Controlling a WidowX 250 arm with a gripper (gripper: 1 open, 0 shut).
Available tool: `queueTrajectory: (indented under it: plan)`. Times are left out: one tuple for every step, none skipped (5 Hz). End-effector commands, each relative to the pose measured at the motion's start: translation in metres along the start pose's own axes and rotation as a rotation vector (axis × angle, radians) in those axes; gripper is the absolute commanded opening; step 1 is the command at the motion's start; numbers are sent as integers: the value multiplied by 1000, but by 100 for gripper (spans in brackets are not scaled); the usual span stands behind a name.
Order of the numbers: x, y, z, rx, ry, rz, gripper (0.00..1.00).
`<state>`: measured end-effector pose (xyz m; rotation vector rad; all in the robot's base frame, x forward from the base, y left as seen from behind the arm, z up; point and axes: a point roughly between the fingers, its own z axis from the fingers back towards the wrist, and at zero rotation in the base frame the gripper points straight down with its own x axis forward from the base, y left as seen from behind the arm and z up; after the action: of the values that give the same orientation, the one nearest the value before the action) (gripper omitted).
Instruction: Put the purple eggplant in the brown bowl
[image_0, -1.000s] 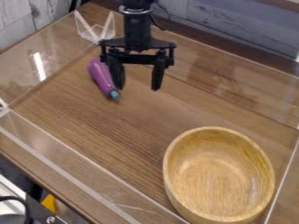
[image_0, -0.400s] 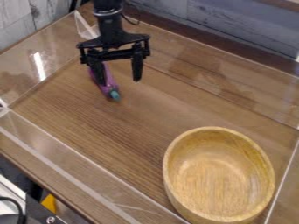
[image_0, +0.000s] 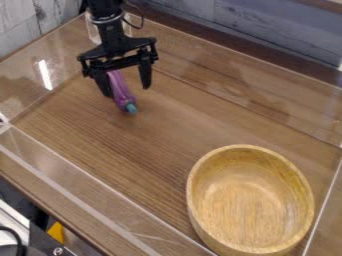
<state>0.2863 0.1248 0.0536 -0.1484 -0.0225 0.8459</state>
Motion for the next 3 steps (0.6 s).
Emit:
queueTrajectory:
  plan:
    - [15,0,8,-35,-59,34,100]
    - [15,-2,9,-34,-60,33,100]
    - [14,-4,11,-32,-61,32,100]
